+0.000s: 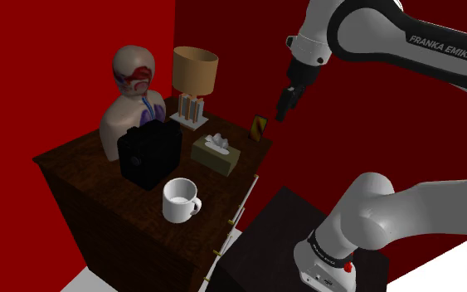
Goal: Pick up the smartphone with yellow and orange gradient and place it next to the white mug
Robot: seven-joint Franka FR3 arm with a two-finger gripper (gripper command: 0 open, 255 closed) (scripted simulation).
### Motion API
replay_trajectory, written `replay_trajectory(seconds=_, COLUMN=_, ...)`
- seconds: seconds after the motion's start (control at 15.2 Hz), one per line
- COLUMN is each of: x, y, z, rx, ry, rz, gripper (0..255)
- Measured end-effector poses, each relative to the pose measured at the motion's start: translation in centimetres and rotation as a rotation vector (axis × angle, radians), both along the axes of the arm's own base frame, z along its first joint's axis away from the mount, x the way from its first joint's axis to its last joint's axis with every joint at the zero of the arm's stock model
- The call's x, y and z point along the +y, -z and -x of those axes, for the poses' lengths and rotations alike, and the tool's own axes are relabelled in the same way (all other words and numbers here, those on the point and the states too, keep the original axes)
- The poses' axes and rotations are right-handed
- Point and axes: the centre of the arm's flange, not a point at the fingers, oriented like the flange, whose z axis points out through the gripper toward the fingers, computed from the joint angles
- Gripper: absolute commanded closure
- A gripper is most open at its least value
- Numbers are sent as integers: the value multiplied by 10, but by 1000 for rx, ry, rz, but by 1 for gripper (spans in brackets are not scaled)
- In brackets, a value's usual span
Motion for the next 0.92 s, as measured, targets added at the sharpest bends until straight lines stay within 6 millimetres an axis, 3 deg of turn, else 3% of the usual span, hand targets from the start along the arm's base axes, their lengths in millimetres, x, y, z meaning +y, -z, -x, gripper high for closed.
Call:
replay_trajectory(seconds=0.2, x=-12, y=7, z=-6, rx=6, ry=-4, rz=-4, gripper=0)
replay_trajectory(seconds=0.92, x=-129, y=71, z=-73, rx=59, ry=-39, rz=-40, gripper=0)
